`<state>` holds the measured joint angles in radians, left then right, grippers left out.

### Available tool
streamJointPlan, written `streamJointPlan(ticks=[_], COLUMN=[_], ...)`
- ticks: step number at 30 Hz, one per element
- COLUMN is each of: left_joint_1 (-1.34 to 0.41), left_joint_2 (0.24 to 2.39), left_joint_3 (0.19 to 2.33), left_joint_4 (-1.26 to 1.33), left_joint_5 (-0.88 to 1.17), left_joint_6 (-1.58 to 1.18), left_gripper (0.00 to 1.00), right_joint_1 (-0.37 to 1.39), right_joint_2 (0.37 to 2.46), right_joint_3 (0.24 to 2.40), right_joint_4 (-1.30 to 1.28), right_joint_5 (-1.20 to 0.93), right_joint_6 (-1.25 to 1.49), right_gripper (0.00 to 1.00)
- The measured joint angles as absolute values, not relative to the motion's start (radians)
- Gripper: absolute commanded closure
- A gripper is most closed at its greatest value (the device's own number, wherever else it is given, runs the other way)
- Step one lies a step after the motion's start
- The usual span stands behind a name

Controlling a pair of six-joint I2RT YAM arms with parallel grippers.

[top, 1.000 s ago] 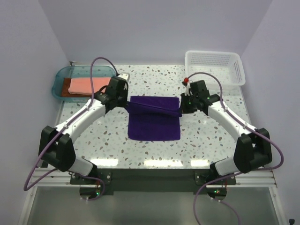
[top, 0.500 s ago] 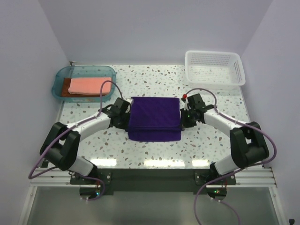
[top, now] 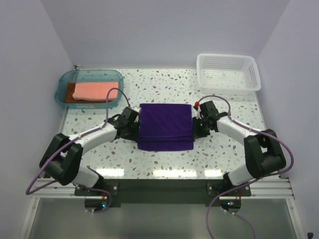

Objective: Fold and stack the towels
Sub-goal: Fold the towel

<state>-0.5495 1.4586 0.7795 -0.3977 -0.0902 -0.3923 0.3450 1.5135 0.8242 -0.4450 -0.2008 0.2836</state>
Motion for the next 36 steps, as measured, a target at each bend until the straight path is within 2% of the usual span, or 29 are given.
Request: streamJointPlan(ticks=[4, 11, 16, 22, 25, 36], left_joint_1=[-0.562, -0.570, -0.570, -0.570, -0.570, -0.570], left_joint_2=[1.343, 1.090, 1.036, 1.046, 1.073, 1.079], left_joint_3=[0.735, 0.616, 0.601, 0.602, 0.604, 0.604], left_joint_4=[-0.408, -0.387, -0.373, -0.362, -0.363, -0.396], left_joint_5=[-0.080, -0.031, -0.038, -0.056, -0.057, -0.096], left_joint_6=[-0.418, -0.477, -0.517, -0.549, -0.559, -0.574], left_gripper=[0.40, 0.33, 0.33, 0.36, 0.39, 0.38], right_joint_1=[0.355, 0.457, 0.525, 0.563, 0.567, 0.660], right_joint_2=[1.445, 1.347, 1.357, 1.422, 1.497, 1.785], right_joint_3=[0.824, 0.858, 0.950, 1.043, 1.088, 1.217], right_joint_4=[-0.498, -0.592, -0.618, -0.609, -0.607, -0.592], right_joint_5=[-0.192, -0.148, -0.119, -0.090, -0.067, 0.010], right_joint_6=[0.269, 0.237, 0.224, 0.222, 0.223, 0.228], right_gripper=[0.63, 0.59, 0.59, 0.63, 0.65, 0.68])
